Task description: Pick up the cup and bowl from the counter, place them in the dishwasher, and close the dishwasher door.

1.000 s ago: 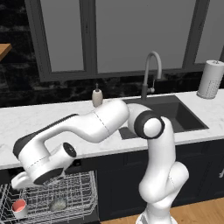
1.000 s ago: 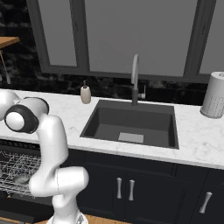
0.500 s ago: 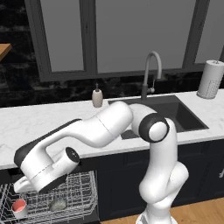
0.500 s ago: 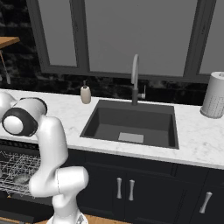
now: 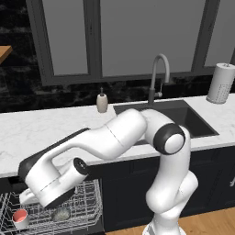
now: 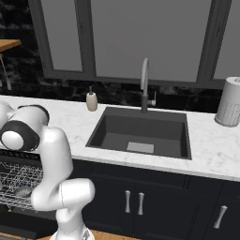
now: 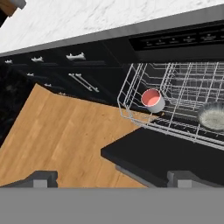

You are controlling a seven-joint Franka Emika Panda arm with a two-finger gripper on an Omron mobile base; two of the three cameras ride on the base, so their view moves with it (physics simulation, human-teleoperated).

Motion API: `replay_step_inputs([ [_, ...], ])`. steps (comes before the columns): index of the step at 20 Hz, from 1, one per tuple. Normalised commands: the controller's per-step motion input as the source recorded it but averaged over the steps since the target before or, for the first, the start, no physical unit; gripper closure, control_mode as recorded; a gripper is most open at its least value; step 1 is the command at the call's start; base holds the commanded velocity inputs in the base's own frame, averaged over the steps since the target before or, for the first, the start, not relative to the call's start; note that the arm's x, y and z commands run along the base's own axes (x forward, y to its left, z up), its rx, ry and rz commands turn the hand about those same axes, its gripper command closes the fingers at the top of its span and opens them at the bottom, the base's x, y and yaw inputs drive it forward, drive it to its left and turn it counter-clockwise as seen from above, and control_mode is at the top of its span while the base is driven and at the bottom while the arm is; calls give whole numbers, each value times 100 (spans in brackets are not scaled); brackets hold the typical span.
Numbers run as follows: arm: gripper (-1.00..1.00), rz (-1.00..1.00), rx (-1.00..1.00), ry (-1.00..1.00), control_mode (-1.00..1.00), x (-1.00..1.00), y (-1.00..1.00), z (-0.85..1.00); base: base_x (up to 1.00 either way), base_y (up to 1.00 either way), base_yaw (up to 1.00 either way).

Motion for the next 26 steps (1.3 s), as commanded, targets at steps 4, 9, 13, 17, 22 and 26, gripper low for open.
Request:
replay_step_inputs([
  [4,-100,-8,0,0,-100,-18,-14,0,0,0,0],
  [9,-100,-7,0,-1,-100,-22,-3,0,0,0,0],
  [13,-100,-7,0,-10,-100,-57,0,-2,0,0,0],
  [17,-100,-8,0,-16,-100,-68,0,-18,0,0,0],
  [22,-100,-11,0,-18,-100,-54,0,0,0,0,0],
  [26,-100,-19,0,-13,-100,-70,-1,-4,0,0,0],
])
